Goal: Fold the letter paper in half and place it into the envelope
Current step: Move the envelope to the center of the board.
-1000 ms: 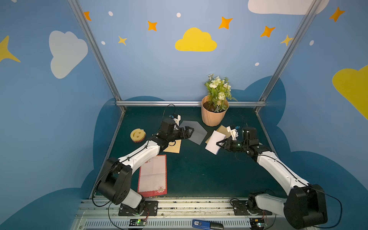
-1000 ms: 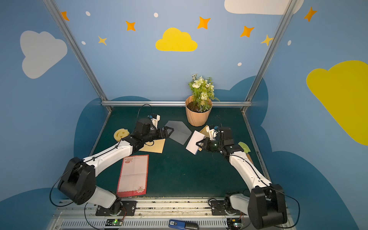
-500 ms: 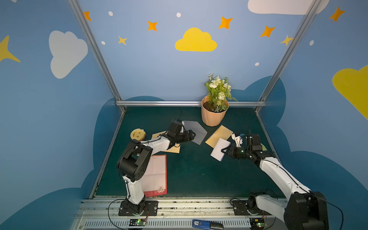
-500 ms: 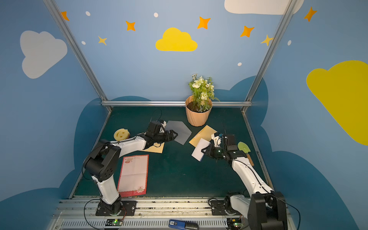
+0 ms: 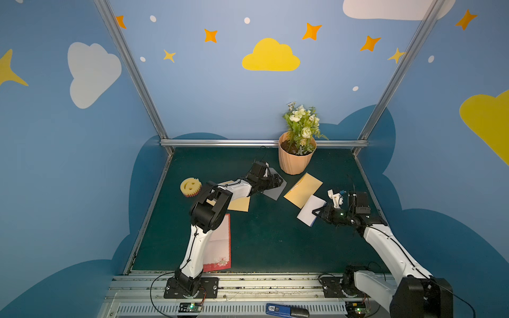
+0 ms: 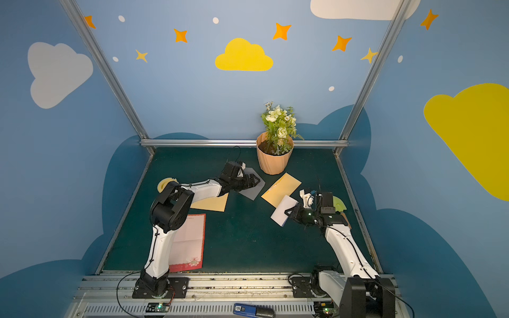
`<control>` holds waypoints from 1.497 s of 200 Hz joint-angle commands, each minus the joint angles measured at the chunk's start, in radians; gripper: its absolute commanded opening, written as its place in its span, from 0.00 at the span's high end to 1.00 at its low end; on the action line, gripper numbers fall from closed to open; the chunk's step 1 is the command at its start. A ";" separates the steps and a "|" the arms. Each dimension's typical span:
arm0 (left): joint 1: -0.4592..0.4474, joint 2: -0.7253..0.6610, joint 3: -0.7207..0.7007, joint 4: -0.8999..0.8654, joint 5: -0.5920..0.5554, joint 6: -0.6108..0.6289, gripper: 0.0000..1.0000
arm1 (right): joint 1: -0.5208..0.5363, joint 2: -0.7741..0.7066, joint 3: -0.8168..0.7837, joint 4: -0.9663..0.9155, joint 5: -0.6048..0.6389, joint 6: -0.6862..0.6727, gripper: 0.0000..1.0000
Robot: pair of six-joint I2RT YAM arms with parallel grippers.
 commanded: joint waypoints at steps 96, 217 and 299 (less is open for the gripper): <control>-0.085 -0.018 -0.192 0.125 0.003 -0.172 0.13 | -0.051 0.013 0.002 0.014 -0.054 -0.030 1.00; -0.035 -0.027 0.294 -0.558 -0.070 0.418 0.21 | -0.069 0.010 0.000 0.021 -0.115 -0.042 1.00; 0.015 0.140 0.588 -0.826 -0.106 1.088 0.23 | -0.069 -0.020 -0.025 0.043 -0.152 -0.007 1.00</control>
